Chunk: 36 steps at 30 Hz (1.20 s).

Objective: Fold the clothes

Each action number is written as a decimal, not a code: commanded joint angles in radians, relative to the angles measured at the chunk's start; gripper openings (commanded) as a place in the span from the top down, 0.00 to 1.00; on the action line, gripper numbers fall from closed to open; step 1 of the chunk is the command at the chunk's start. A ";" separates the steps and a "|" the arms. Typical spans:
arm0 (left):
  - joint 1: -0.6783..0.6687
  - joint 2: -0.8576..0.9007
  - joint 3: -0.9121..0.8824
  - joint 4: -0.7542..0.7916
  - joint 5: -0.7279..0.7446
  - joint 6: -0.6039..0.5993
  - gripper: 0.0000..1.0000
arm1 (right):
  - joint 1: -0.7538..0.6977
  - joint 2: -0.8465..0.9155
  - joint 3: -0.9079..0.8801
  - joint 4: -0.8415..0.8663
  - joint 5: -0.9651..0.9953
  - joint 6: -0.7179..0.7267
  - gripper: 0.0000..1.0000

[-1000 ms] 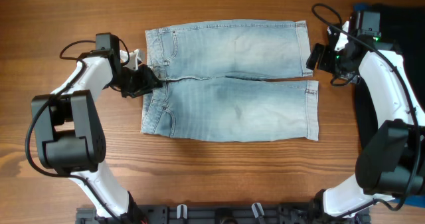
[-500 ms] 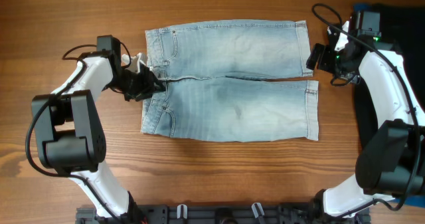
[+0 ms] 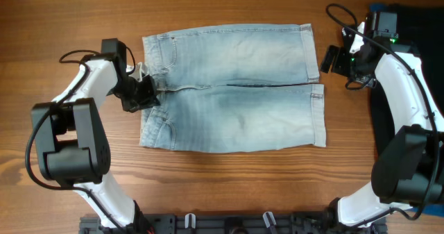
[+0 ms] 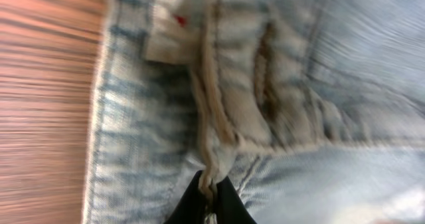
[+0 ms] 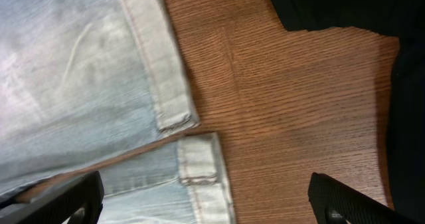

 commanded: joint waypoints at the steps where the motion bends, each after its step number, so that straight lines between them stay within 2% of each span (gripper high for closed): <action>1: -0.005 -0.021 -0.071 0.055 -0.183 -0.070 0.96 | -0.005 -0.012 0.015 0.004 0.017 -0.009 0.01; 3: -0.004 -0.021 -0.094 0.085 -0.206 -0.078 0.95 | -0.005 -0.012 0.015 0.004 0.017 -0.009 0.01; 4: -0.005 -0.021 -0.094 0.086 -0.213 -0.078 0.87 | -0.005 -0.012 0.015 0.004 0.017 -0.010 0.00; 5: -0.005 -0.022 -0.093 0.089 -0.212 -0.078 0.61 | -0.005 -0.012 0.015 0.007 0.017 -0.009 0.01; 7: -0.004 -0.032 -0.062 0.064 -0.200 -0.077 0.36 | -0.005 -0.012 0.015 0.021 0.017 -0.009 0.01; 10: -0.013 -0.128 0.088 -0.015 -0.118 -0.078 0.29 | -0.005 -0.012 0.015 0.033 0.017 -0.009 0.00; 12: -0.034 -0.204 0.107 0.002 -0.063 -0.078 0.19 | -0.005 -0.012 0.015 0.033 0.017 -0.009 0.01; 14: -0.044 -0.223 0.107 -0.016 -0.064 -0.075 0.20 | -0.005 -0.012 0.015 0.049 0.013 -0.002 0.01; 15: -0.045 -0.212 0.106 -0.021 -0.066 -0.074 0.30 | -0.005 -0.014 0.015 0.026 -0.092 0.027 0.00; 16: -0.045 -0.204 0.106 -0.020 -0.066 -0.074 0.44 | -0.005 -0.014 0.015 0.001 -0.168 0.024 0.01; 17: -0.045 -0.188 0.106 -0.016 -0.074 -0.074 0.67 | -0.005 -0.013 0.015 -0.054 -0.266 0.002 0.19; 18: -0.045 -0.174 0.103 -0.005 -0.080 -0.074 0.85 | -0.003 -0.013 0.013 -0.105 -0.293 -0.005 0.68; 19: -0.045 -0.159 0.100 0.006 -0.080 -0.074 0.95 | 0.000 -0.013 0.005 -0.154 -0.289 -0.005 0.95; 21: -0.045 -0.098 0.083 0.061 -0.080 -0.074 0.96 | 0.012 -0.013 -0.077 -0.186 -0.225 0.080 0.96; 22: -0.045 -0.058 0.080 0.090 -0.080 -0.074 0.96 | 0.013 -0.013 -0.158 -0.140 -0.215 0.106 0.96; 24: -0.045 -0.018 0.080 0.122 -0.080 -0.074 0.96 | 0.013 -0.013 -0.259 -0.032 -0.256 0.101 0.96; 27: -0.045 0.008 0.080 0.148 -0.080 -0.074 0.94 | 0.014 -0.011 -0.380 0.153 -0.431 0.021 0.96; 34: -0.045 0.016 0.054 0.204 -0.099 -0.074 0.93 | 0.015 -0.008 -0.467 0.404 -0.455 0.020 0.96; 36: -0.045 0.016 0.041 0.224 -0.099 -0.074 0.93 | 0.027 0.007 -0.471 0.431 -0.456 0.021 0.96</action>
